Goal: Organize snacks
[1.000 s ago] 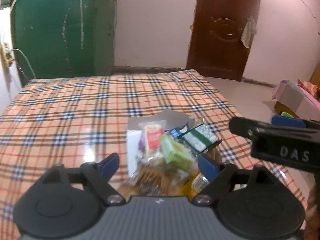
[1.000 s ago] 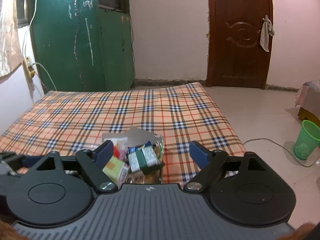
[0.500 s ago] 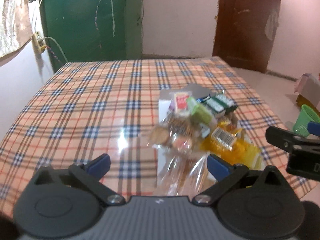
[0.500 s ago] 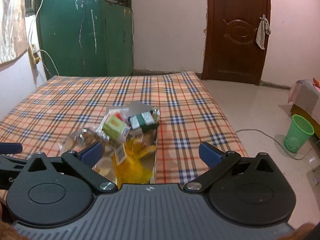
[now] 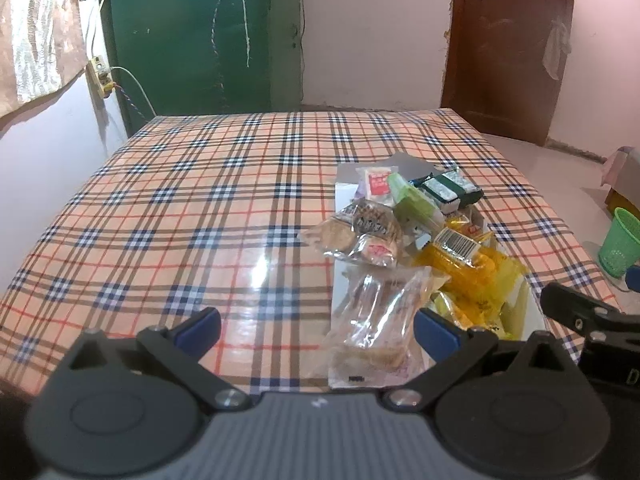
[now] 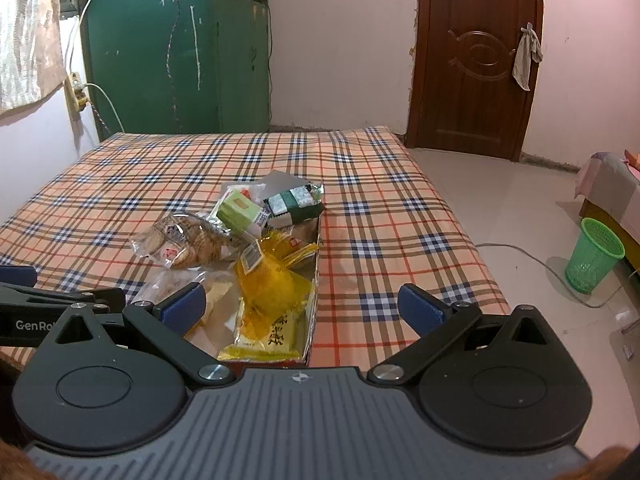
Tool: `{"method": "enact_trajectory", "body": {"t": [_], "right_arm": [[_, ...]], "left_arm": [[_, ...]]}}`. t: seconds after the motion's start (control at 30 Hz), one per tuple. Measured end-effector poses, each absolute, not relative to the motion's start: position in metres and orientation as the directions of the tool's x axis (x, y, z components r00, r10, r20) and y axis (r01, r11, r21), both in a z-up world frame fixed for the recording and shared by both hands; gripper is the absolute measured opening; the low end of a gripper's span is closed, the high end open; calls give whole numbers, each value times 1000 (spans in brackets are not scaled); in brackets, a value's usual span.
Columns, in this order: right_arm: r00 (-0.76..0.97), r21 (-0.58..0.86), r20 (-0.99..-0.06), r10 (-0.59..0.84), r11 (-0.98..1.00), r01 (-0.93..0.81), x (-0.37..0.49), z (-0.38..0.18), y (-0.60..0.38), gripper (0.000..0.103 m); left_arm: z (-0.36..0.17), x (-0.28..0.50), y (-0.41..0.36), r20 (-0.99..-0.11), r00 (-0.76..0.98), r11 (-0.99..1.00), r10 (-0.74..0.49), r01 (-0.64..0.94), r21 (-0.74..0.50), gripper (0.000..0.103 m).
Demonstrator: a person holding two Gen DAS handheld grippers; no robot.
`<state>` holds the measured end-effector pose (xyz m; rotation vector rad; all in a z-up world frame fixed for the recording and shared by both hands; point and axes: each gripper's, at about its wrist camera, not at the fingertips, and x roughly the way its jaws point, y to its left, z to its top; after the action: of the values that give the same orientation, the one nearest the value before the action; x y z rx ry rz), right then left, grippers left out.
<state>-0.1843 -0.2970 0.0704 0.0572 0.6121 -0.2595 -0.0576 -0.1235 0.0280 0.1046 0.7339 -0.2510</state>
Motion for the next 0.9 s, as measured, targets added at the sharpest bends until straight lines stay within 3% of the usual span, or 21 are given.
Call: {"method": "enact_trajectory", "body": {"t": [0.9], "right_arm": [[810, 5, -553, -195, 972, 237, -205, 61, -283, 103]], "left_arm": [[35, -88, -112, -553, 809, 971, -201, 240, -2, 101]]}}
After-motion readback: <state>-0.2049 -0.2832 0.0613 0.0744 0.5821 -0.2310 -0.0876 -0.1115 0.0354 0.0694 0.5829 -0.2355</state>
